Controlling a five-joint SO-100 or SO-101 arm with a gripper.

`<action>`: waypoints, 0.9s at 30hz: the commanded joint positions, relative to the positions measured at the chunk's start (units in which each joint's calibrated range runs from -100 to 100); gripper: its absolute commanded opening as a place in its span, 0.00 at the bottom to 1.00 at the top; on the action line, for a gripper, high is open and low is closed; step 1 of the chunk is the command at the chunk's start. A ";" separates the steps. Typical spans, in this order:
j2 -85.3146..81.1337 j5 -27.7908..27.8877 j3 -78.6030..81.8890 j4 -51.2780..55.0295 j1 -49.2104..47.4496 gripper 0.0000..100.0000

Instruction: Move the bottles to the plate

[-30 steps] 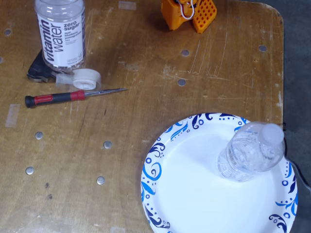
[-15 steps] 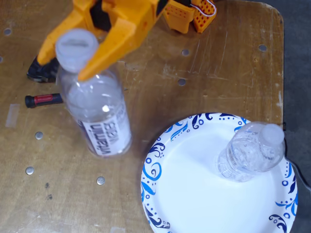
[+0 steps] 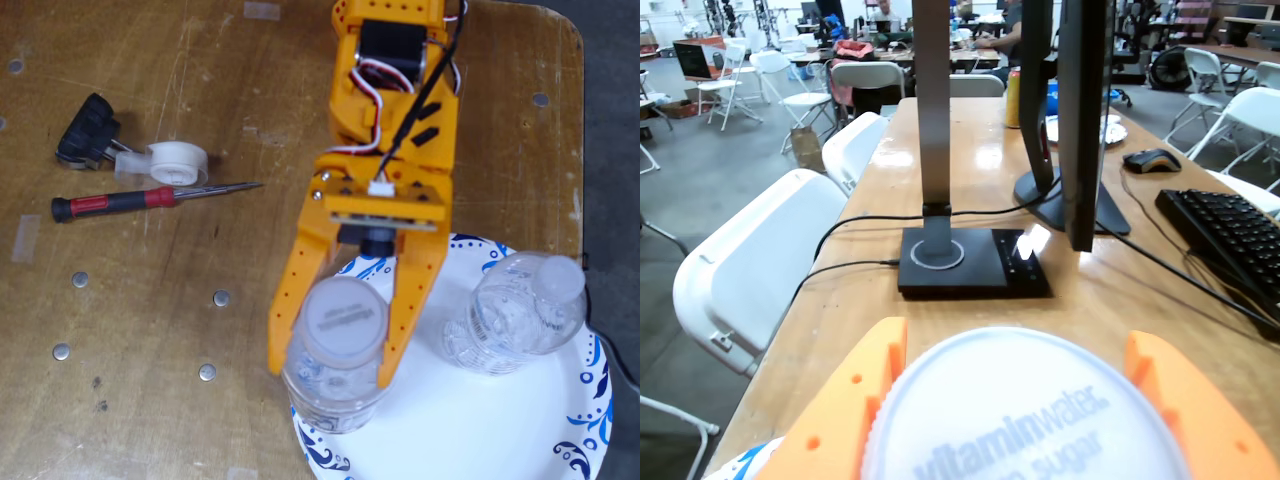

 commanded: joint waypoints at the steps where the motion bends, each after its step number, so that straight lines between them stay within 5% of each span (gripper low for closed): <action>1: 0.51 0.16 -3.16 -1.10 -1.54 0.01; 14: 3.96 -0.15 4.14 -1.88 -7.25 0.01; 27: 7.51 -0.20 21.89 -28.95 -7.90 0.01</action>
